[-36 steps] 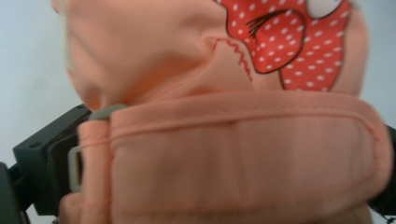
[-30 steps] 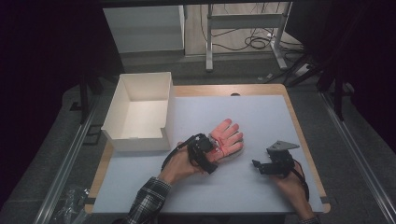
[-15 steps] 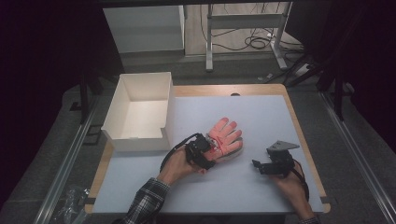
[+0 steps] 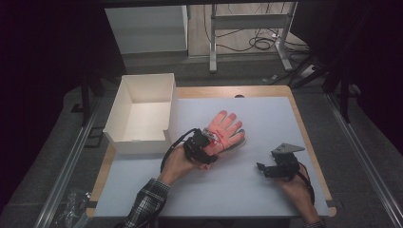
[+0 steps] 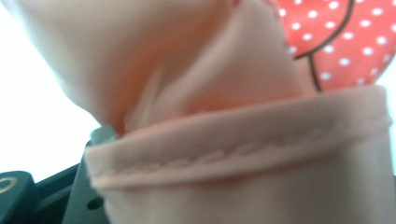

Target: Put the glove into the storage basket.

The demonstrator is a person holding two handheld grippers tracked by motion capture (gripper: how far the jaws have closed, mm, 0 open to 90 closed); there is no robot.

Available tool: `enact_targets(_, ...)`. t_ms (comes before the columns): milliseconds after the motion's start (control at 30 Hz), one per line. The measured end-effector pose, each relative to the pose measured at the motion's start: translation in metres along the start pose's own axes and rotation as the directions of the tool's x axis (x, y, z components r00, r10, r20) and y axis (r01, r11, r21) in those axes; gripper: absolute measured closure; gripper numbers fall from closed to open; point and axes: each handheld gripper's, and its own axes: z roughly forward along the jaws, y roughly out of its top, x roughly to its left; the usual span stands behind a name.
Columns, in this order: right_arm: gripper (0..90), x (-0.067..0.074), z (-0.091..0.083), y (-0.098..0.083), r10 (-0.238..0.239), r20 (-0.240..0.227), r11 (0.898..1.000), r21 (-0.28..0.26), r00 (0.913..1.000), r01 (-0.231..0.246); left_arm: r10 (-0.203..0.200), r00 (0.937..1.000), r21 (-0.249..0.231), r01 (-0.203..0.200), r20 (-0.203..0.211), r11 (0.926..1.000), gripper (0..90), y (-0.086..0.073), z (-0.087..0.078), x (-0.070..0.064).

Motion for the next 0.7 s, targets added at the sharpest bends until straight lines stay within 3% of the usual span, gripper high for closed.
enact_targets(233,19.3,0.0,0.0,0.0,0.0,0.0,1.0,-0.001,1.0,0.0,-0.014,0.9981,-0.007,0.014,-0.06,0.9999,41.9,0.019,-0.018,0.005)
enact_targets(700,19.2,0.0,0.0,0.0,0.0,-0.001,1.0,-0.003,1.0,0.0,-0.056,0.9902,-0.016,0.055,-0.128,0.9984,40.8,0.04,-0.038,0.017)
